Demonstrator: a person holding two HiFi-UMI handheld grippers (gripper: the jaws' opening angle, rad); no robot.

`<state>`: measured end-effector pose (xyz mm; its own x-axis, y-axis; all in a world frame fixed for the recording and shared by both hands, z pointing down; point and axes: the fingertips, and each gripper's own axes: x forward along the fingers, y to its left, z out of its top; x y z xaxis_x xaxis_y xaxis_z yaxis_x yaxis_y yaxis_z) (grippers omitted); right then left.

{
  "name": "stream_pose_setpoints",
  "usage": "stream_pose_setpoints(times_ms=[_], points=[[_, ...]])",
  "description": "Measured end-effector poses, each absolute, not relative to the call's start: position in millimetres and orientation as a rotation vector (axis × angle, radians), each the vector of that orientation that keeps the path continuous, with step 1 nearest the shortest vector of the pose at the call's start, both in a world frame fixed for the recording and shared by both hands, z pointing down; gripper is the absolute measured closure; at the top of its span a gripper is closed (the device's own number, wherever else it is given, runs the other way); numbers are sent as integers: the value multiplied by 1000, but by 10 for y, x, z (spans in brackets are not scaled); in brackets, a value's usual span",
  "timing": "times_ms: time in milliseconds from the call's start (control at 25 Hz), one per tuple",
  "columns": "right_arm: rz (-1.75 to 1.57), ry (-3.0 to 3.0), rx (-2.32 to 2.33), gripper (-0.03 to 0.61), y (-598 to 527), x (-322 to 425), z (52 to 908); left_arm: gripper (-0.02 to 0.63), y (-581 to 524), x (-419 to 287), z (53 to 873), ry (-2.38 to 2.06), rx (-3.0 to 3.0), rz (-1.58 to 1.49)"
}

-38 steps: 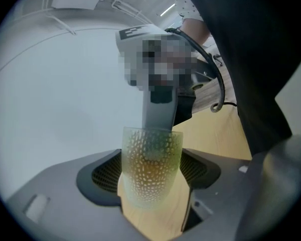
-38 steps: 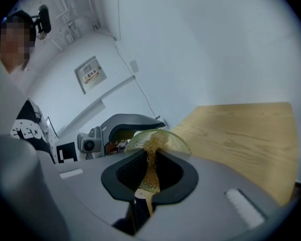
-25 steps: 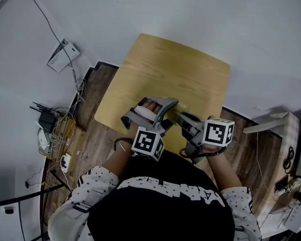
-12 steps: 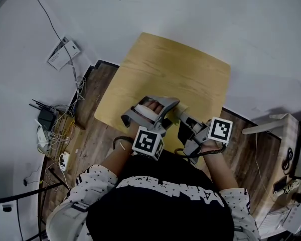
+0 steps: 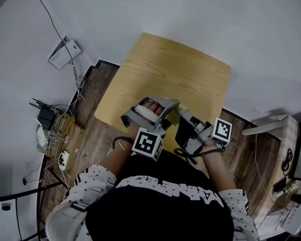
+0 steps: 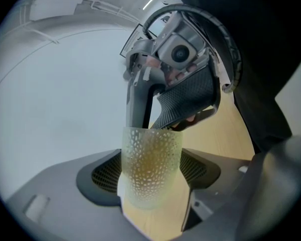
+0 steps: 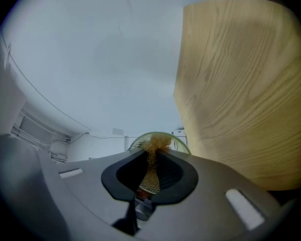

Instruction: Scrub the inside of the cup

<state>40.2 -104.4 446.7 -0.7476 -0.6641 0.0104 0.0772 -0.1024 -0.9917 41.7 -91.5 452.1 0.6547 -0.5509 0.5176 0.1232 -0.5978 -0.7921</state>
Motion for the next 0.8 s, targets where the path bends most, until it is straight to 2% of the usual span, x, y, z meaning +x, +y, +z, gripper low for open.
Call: stream_pose_setpoints(times_ms=[320,800], points=[[-1800,1887,-706,532,-1065,352,4303,255,-965,392,4408,381,-2012,-961],[-1440,2437,-814,534,-990,128,3938,255,-934,334,4217,396,-2043,-943]])
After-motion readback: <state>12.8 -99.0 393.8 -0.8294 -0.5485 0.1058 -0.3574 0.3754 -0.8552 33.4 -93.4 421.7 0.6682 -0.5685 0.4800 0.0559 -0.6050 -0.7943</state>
